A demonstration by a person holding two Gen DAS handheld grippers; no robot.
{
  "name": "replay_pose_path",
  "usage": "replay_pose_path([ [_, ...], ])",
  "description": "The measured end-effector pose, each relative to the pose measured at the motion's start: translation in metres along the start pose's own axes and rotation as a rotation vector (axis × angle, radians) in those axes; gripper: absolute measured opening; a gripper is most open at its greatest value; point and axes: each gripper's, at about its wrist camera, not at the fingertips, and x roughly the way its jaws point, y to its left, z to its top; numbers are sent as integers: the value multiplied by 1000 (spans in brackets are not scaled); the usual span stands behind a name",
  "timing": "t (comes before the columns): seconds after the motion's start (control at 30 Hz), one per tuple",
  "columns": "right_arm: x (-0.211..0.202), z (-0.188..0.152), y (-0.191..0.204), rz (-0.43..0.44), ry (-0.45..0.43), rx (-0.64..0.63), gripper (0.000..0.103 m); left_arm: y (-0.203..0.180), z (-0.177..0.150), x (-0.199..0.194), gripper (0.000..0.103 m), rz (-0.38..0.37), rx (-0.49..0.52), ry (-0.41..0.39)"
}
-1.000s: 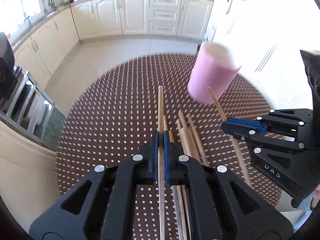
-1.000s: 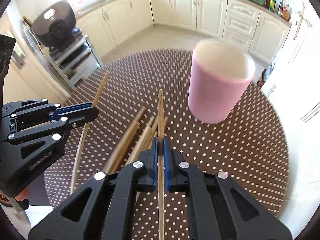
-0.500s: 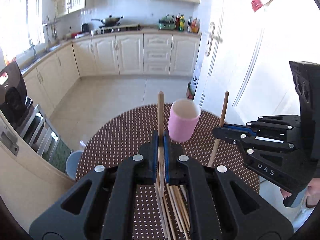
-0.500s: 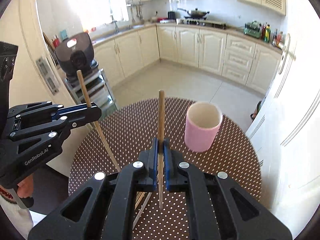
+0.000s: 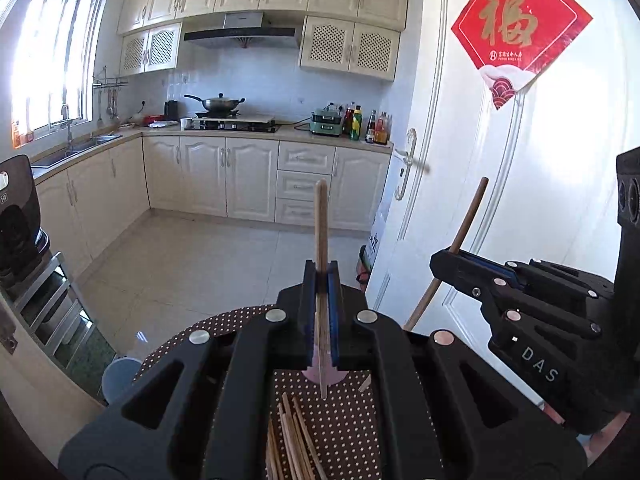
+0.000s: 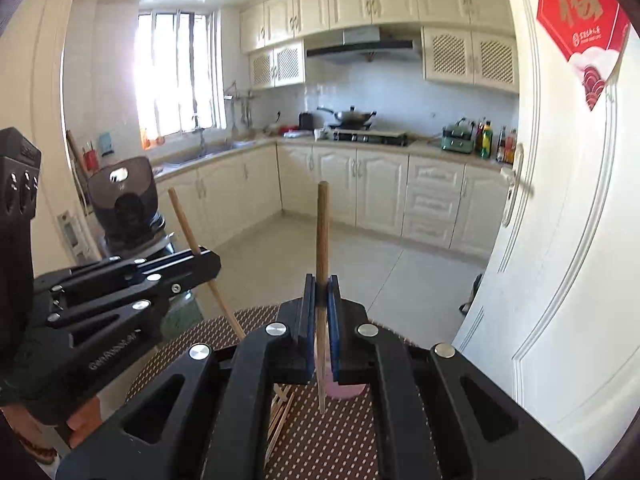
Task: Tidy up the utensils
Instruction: 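Lift the held chopsticks upright and carry both tools over the pink cup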
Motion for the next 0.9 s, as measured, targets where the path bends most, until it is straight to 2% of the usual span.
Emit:
replay_pose_path([
  [0.27, 7, 10, -22, -27, -93, 8, 4, 1, 13, 21, 5, -3, -63, -146],
  [0.37, 14, 8, -27, -32, -103, 14, 4, -1, 13, 31, 5, 1, -66, -157],
  [0.63, 17, -4, -29, -40, -136, 17, 4, -4, -10, 66, 6, 13, -53, -83],
  [0.9, 29, -10, -28, -25, -94, 22, 4, -1, -29, 87, 6, 17, -47, 13],
])
